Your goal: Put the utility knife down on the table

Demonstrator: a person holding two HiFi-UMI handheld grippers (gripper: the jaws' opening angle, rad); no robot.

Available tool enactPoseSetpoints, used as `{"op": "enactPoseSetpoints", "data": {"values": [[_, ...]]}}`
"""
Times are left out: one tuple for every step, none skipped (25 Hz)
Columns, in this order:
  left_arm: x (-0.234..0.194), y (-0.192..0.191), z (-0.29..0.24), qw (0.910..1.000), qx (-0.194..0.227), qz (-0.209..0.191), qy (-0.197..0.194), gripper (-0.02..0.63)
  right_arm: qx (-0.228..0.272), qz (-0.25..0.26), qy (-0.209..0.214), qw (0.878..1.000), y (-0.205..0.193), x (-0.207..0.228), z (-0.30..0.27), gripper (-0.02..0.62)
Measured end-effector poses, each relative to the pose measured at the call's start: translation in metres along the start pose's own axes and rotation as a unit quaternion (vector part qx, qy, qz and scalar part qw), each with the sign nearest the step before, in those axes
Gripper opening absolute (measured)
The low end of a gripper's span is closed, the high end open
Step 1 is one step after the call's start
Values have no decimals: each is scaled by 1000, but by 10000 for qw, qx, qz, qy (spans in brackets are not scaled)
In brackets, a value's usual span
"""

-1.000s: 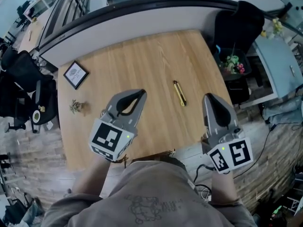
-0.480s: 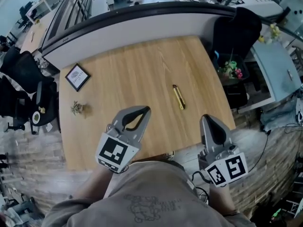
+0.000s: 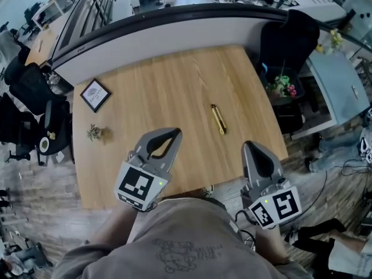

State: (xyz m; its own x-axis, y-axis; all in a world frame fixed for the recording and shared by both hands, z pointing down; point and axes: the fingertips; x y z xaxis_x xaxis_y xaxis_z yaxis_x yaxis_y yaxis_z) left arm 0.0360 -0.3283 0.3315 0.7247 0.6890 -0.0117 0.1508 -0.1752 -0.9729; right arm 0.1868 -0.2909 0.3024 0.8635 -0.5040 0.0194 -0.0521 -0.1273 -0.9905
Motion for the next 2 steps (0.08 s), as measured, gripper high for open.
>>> {"op": "enactPoseSetpoints", "data": {"values": [[0, 0, 1, 10000, 0, 13, 5, 2, -7, 11, 4, 10000, 0, -1, 1, 11], [0, 0, 2, 10000, 1, 25, 11, 2, -15, 22, 7, 10000, -1, -1, 1, 11]]}}
Point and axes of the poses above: the fingertips, and each gripper's own axes: z backward along the fingers, x to its right, y out of its top, and after that the axes turned 6 degrees about z, right-handed
